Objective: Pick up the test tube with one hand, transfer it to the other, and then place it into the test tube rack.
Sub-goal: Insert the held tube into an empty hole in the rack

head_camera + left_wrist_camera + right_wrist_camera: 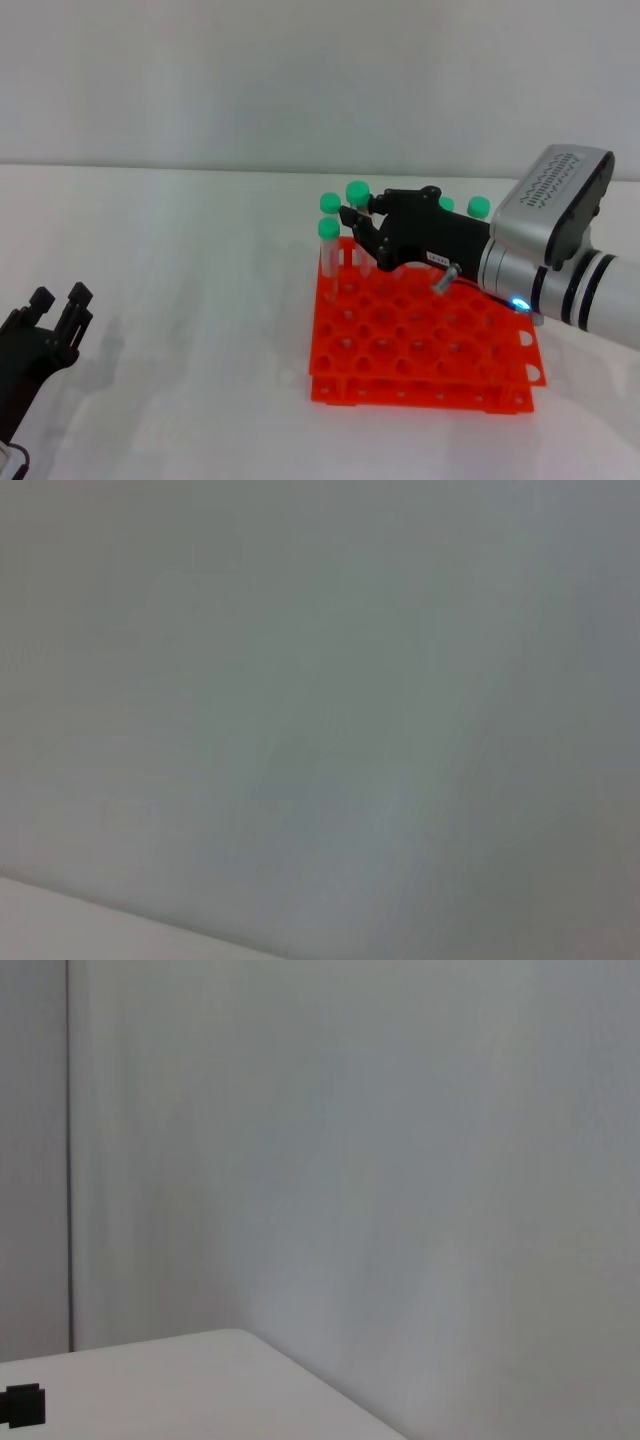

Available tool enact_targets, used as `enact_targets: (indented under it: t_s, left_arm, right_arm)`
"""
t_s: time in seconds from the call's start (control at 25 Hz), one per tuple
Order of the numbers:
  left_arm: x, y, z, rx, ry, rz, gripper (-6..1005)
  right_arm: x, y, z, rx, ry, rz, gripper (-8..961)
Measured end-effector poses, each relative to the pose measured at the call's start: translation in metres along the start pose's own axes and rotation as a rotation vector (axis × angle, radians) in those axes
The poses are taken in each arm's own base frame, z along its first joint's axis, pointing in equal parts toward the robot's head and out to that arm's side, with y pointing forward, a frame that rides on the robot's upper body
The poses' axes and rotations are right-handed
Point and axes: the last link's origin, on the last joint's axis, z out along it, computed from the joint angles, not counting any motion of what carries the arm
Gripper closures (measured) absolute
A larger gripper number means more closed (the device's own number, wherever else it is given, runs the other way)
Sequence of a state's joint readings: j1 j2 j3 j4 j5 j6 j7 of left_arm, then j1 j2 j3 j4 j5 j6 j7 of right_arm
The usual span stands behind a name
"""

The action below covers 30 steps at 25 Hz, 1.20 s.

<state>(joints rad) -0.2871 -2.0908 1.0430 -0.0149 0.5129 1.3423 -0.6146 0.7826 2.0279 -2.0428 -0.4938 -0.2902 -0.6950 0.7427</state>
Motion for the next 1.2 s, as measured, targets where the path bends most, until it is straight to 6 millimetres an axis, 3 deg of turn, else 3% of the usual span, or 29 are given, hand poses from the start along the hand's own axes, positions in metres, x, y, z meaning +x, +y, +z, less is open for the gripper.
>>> enact_targets:
  t_s: [1.2]
  left_arm:
    - [0.003,0.003,0.004,-0.016,0.014,-0.002,479]
  right_arm:
    - [0.019,0.010,-0.002,0.048,0.029,-0.013,752]
